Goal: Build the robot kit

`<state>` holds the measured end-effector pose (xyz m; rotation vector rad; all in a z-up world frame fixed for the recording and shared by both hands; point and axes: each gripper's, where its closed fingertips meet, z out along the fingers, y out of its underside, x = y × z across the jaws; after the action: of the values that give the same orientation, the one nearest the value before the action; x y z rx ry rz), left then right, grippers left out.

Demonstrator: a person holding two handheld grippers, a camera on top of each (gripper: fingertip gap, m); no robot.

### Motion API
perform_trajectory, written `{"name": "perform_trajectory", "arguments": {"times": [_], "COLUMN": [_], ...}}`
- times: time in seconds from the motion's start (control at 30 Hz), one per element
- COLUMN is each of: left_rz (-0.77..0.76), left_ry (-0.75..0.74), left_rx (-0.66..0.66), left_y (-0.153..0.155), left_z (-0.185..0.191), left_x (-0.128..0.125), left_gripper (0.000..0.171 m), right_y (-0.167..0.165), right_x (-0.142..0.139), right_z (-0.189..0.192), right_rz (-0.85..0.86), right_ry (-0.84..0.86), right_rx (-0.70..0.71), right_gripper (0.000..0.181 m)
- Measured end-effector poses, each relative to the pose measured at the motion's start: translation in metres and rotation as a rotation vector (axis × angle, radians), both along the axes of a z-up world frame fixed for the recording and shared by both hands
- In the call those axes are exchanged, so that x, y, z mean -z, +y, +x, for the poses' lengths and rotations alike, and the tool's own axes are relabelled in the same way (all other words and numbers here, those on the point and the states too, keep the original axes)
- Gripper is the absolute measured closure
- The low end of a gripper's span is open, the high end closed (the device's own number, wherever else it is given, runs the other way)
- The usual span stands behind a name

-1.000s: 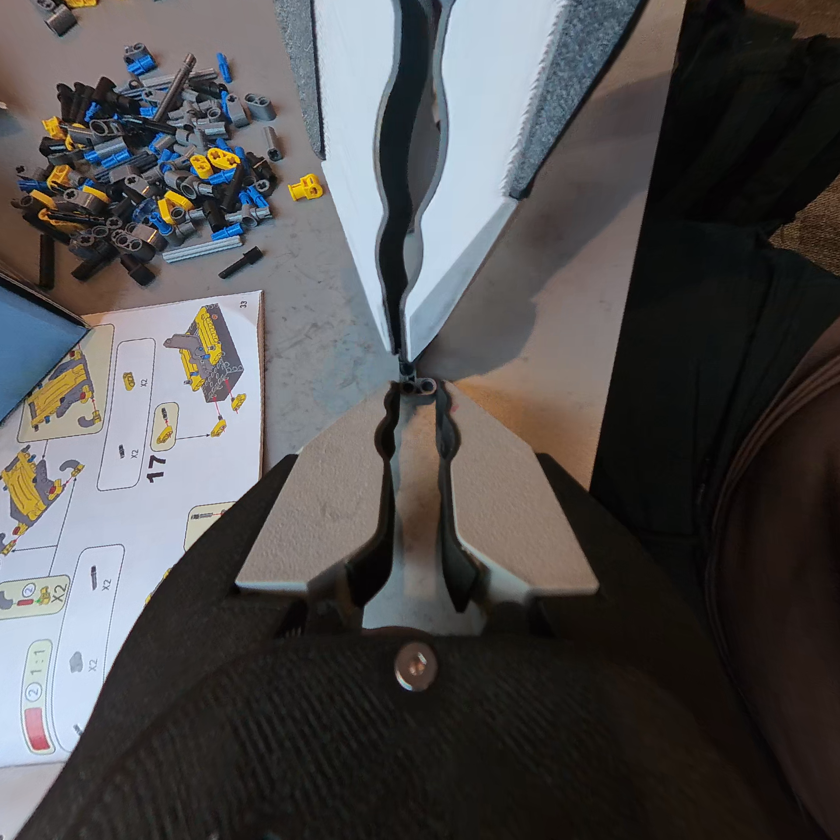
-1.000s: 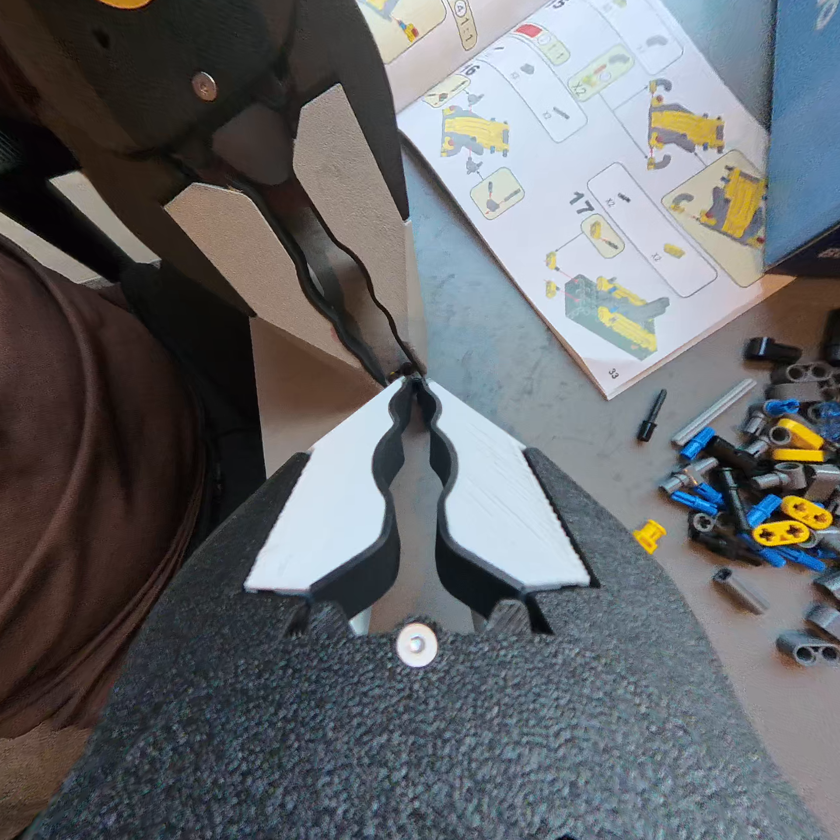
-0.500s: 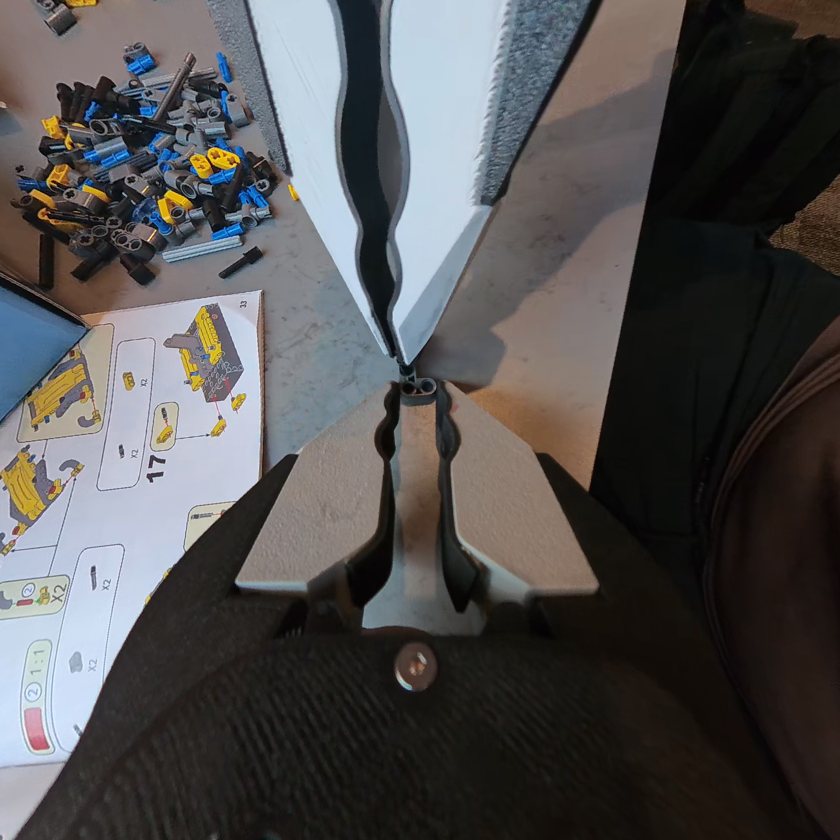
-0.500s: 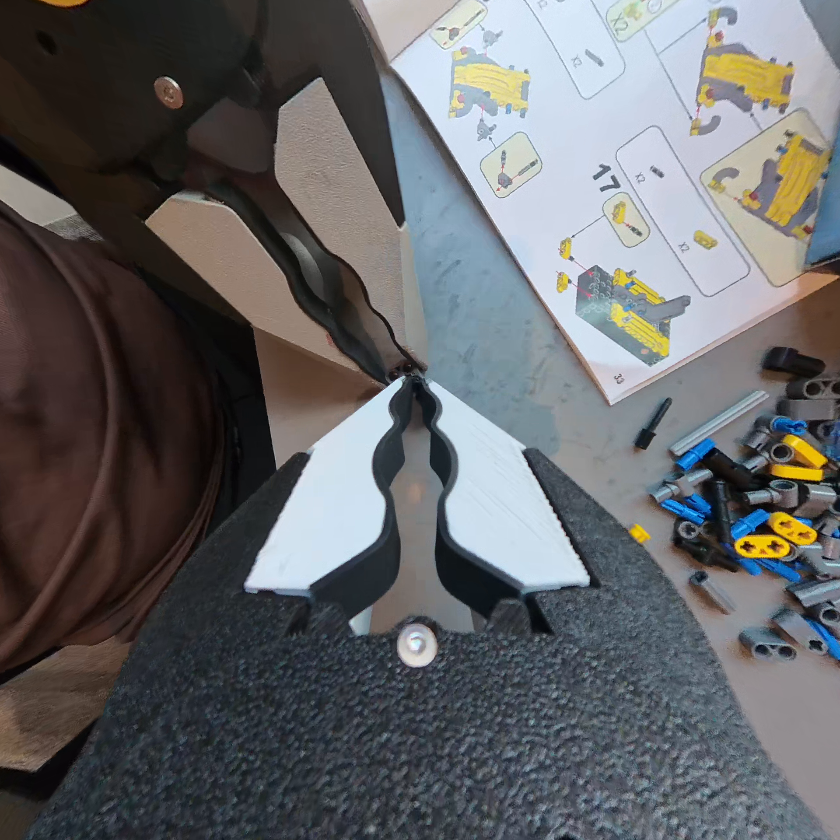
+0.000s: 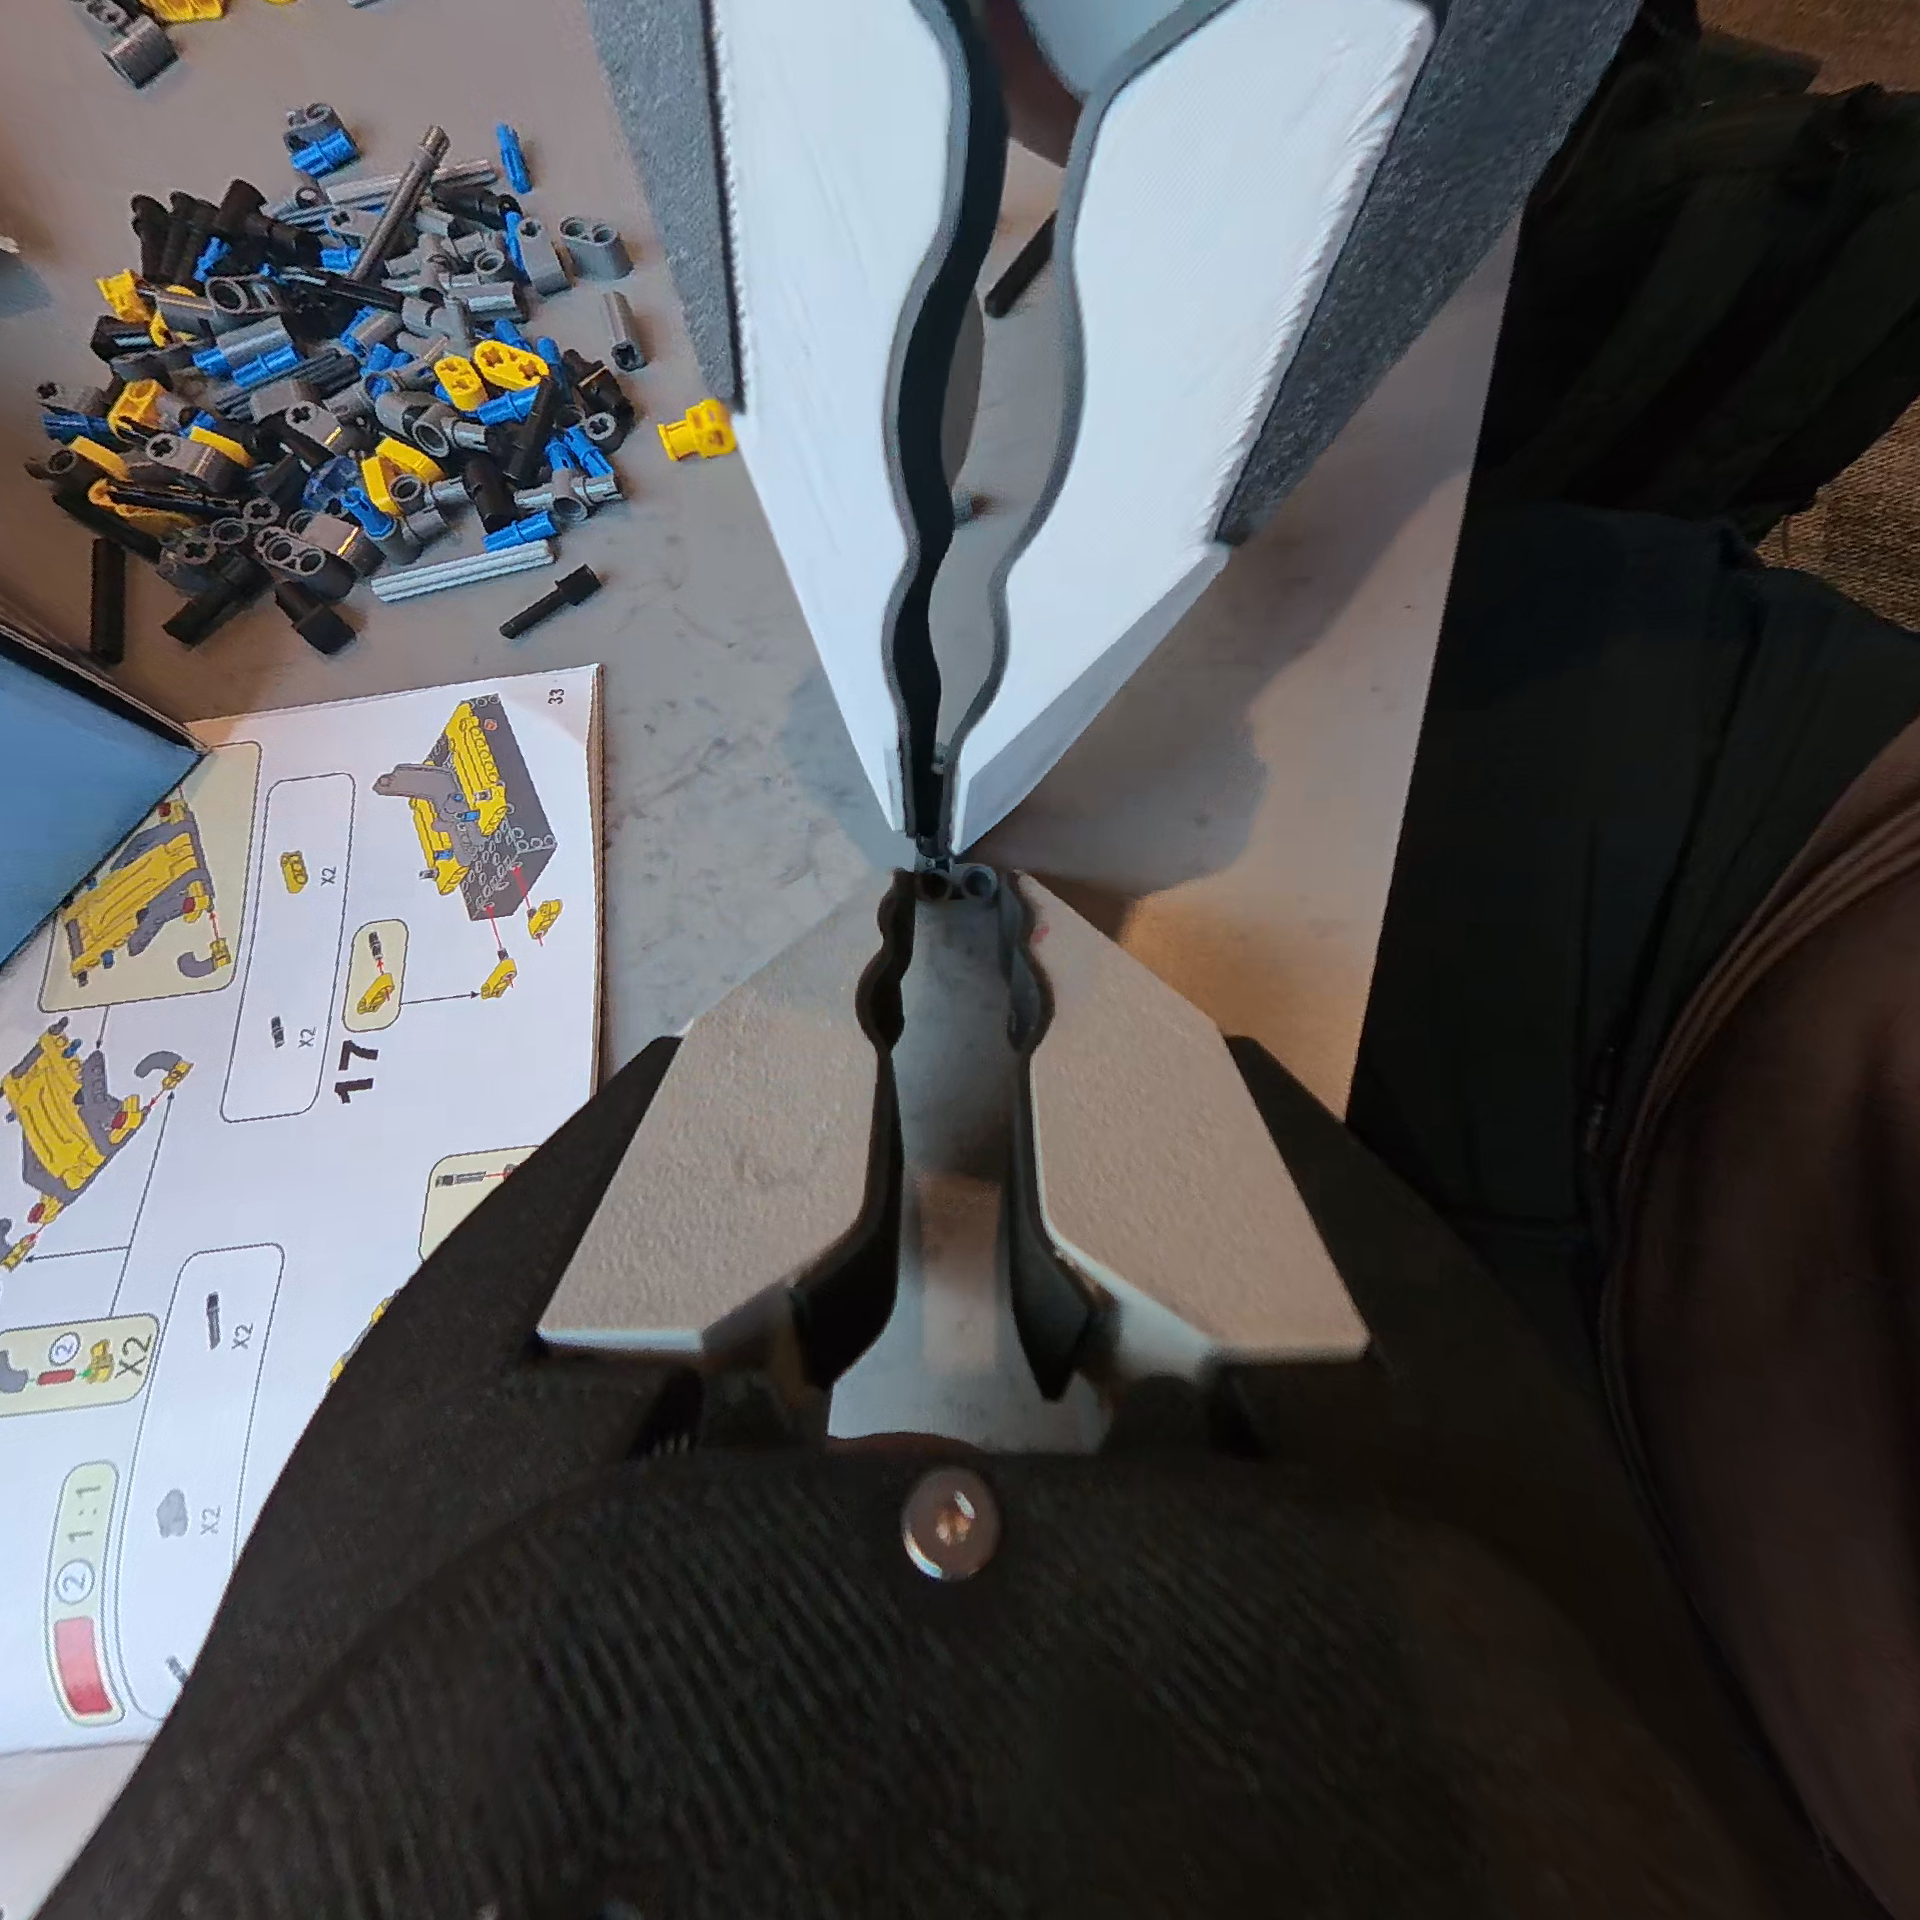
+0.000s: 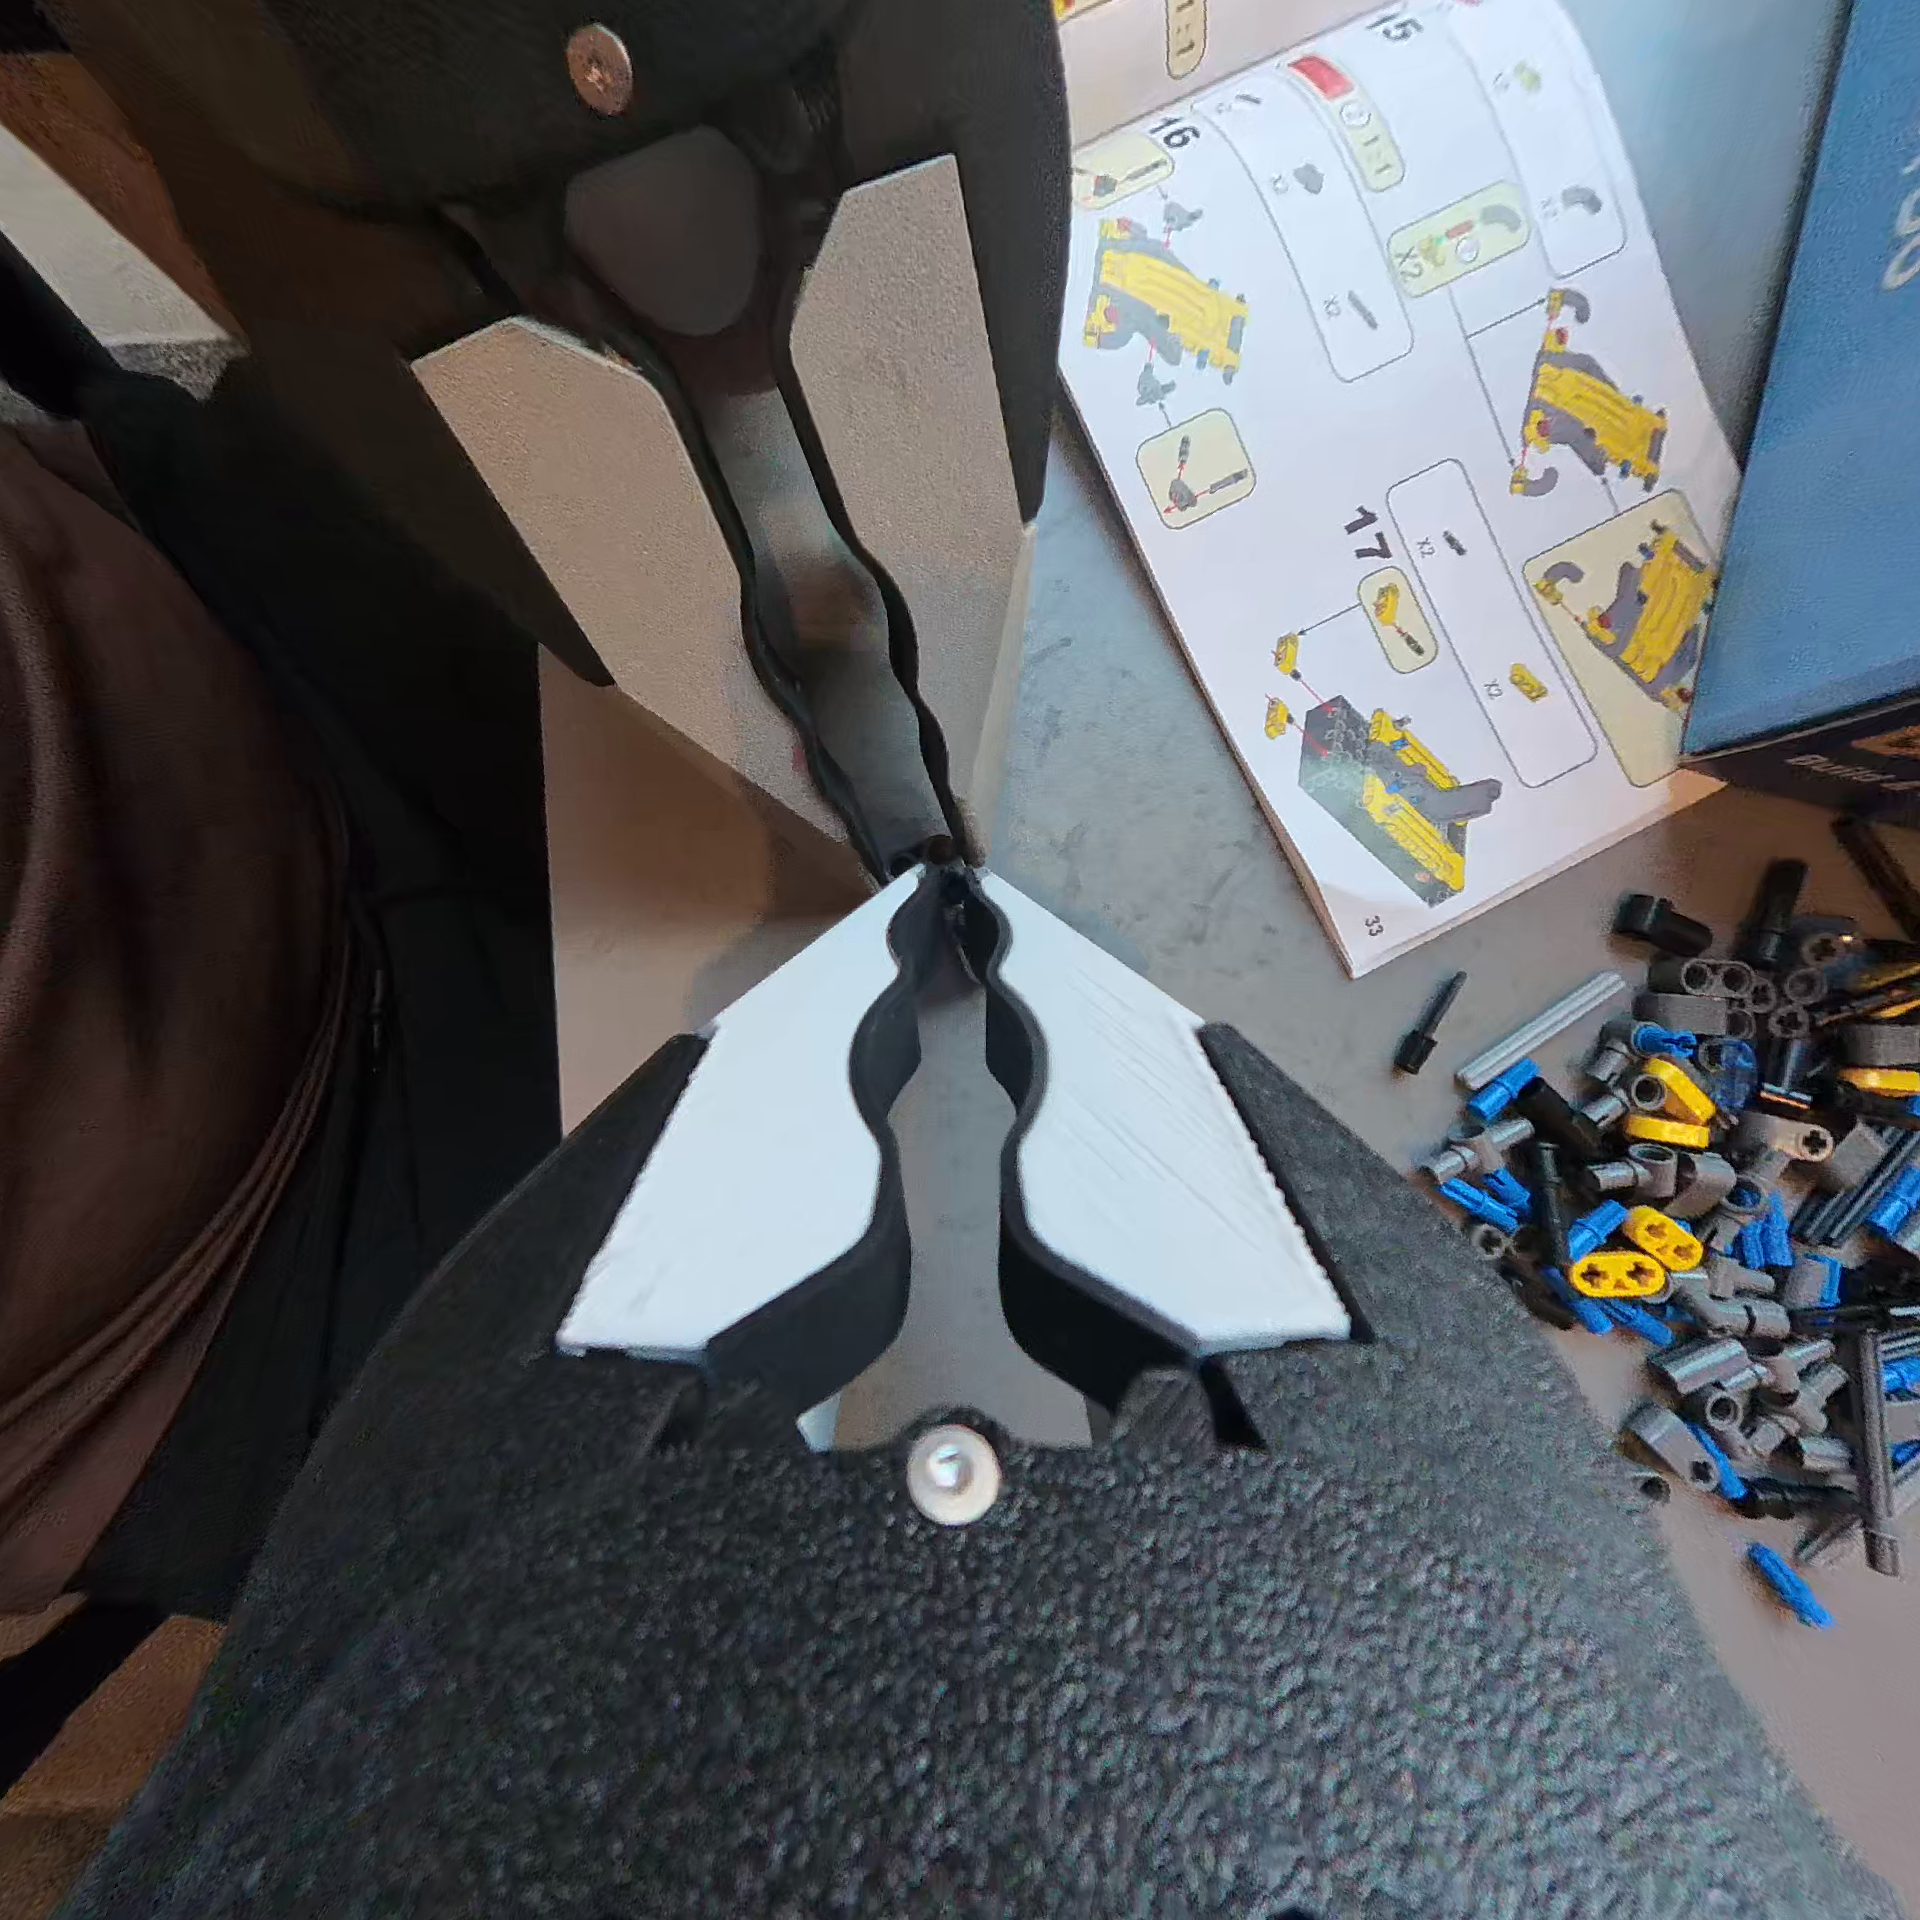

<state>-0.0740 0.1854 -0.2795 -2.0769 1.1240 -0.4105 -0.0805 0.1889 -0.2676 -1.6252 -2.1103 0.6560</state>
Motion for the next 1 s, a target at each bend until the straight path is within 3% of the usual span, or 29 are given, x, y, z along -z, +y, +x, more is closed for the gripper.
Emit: {"name": "perform_trajectory", "arguments": {"times": [0.17,0.37,0.57,0.7,0.83,1.0], "left_rz": [-0.005,-0.008,-0.005,0.012,0.020,0.014], "left_ry": [-0.001,-0.003,0.000,0.010,0.015,0.011], "left_rx": [0.000,-0.001,-0.006,-0.008,-0.016,-0.044], "left_y": [0.000,0.000,0.000,0.001,0.001,0.003], "left_z": [0.000,0.000,-0.001,-0.001,-0.002,-0.005], "left_x": [0.000,0.000,0.000,0.000,0.000,0.000], "left_gripper": [0.159,0.158,0.158,0.159,0.159,0.159], "right_y": [0.001,-0.002,-0.001,0.011,0.029,0.031], "right_x": [-0.015,0.000,-0.001,-0.023,-0.048,-0.059], "right_z": [-0.004,-0.001,-0.002,-0.004,0.012,0.035], "right_rz": [-0.079,0.013,-0.038,-0.094,-0.198,-0.128], "right_ry": [0.091,0.035,0.059,0.288,0.509,0.614], "right_rx": [0.044,0.001,0.071,0.227,0.423,0.522], "right_gripper": [0.181,0.181,0.181,0.181,0.168,0.162]}}
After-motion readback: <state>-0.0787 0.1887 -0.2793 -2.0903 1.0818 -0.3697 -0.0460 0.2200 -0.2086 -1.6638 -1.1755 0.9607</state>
